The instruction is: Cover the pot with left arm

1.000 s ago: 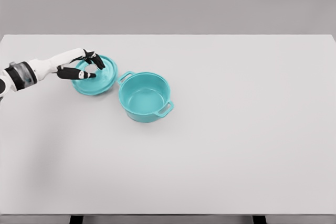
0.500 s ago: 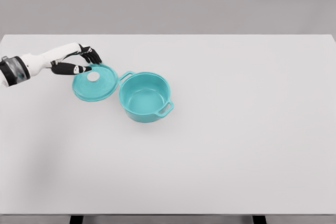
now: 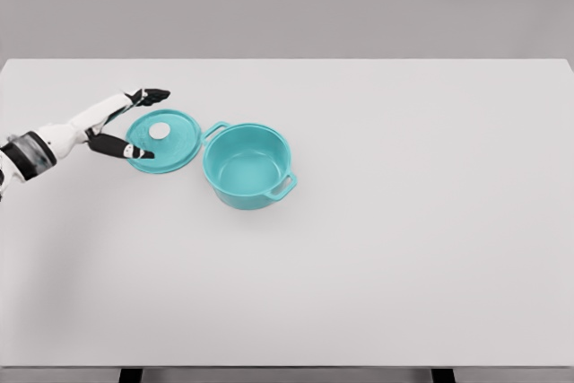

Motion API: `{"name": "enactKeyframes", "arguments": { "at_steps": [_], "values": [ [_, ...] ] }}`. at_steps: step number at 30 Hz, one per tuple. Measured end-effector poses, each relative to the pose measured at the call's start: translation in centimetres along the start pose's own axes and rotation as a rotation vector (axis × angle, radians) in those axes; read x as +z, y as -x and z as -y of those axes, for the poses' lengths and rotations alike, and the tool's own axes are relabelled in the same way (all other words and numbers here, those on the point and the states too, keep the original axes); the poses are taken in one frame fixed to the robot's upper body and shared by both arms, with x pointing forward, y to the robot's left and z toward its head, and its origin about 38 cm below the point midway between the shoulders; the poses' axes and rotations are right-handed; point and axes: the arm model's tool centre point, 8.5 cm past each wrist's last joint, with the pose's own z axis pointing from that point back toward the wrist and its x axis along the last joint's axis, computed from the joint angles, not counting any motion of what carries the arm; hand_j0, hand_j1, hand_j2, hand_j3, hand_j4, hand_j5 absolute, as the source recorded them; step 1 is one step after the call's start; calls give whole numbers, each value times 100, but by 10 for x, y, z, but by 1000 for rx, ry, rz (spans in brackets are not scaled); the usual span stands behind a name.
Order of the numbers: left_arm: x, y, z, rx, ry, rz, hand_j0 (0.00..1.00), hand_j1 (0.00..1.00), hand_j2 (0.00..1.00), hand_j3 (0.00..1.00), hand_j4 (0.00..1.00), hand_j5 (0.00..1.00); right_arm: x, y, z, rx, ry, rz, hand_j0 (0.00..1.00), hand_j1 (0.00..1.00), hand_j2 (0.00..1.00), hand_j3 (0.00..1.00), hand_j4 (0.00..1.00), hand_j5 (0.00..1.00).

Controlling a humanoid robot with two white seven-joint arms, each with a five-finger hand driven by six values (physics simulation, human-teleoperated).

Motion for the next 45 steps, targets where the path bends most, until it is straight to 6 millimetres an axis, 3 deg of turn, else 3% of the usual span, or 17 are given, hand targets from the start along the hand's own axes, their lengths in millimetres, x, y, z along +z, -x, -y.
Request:
{"name": "enactKeyframes", "arguments": {
  "at_steps": [3,19,25,29,40,45],
  "values": [
    [-4,0,5,6,10,0,85,85,85,85,85,85,0,0,0,0,0,0,100,100,100,100,100,100],
    [-14,10,10,34,-13,-32,84,84,84,84,84,84,0,0,0,0,0,0,100,100,100,100,100,100],
    [-16,12,13,50,-23,-37,57,57,57,57,57,57,0,0,0,0,0,0,100,100,100,100,100,100],
    [-16,13,14,51,-22,-39,44,44,44,44,44,44,0,-1,0,1,0,2,100,100,100,100,100,100],
    [-13,13,15,44,-11,-40,44,44,44,44,44,44,0,0,0,0,0,0,100,100,100,100,100,100],
    [-19,-1,-3,9,-17,-9,45,45,45,45,45,45,0,0,0,0,0,0,100,100,100,100,100,100]
  ]
}}
